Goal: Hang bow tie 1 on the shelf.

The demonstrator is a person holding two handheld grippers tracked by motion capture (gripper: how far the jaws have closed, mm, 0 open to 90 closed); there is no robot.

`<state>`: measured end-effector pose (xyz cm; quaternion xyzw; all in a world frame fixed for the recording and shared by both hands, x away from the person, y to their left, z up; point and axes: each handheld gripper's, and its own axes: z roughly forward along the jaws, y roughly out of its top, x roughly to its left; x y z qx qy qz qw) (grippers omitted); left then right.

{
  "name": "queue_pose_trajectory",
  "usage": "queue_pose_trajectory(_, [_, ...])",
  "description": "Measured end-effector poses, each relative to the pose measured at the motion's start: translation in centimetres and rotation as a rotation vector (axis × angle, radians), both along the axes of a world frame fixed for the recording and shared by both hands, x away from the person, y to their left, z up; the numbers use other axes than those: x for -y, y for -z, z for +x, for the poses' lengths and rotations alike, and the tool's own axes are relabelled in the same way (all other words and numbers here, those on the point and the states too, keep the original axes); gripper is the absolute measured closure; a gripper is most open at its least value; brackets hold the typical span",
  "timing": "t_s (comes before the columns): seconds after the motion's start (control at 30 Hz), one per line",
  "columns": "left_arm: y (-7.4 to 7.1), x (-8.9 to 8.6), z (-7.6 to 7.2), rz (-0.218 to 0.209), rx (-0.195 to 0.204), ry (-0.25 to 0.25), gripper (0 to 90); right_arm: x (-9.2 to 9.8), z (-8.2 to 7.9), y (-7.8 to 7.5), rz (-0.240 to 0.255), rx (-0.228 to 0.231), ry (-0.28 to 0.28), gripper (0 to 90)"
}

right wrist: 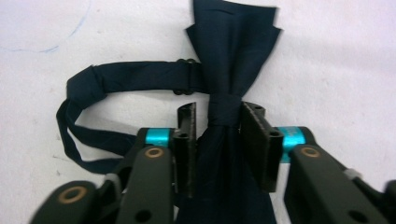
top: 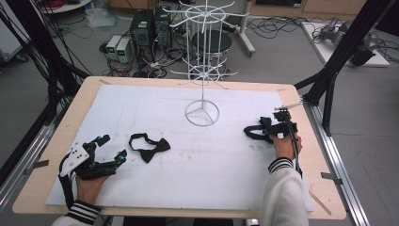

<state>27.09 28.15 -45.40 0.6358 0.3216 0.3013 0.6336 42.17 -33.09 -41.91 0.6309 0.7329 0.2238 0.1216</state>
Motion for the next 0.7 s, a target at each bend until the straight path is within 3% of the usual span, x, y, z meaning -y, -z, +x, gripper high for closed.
queue_pose_trajectory(0.07, [0.0, -0.03, 0.0, 0.005, 0.0, 0.001, 11.4, 0.07, -0.02, 0.02, 0.013, -0.013, 0.015, 74.4])
queue_pose_trajectory(0.23, [0.0, -0.03, 0.0, 0.004, 0.0, 0.001, 11.4, 0.06, -0.05, -0.03, 0.012, -0.016, 0.027, 76.0])
queue_pose_trajectory(0.37, [0.0, -0.02, 0.0, 0.004, 0.001, 0.0, 11.4, 0.38, -0.17, -0.08, 0.052, -0.013, 0.037, 76.0])
queue_pose_trajectory(0.67, [0.0, -0.01, 0.0, 0.003, 0.001, -0.001, 11.4, 0.47, -0.43, -0.51, 0.089, 0.027, 0.012, 76.0])
queue_pose_trajectory(0.7, [0.0, -0.03, -0.01, 0.004, 0.0, 0.0, 11.4, 0.37, -0.52, -0.66, 0.112, 0.051, -0.001, 76.0])
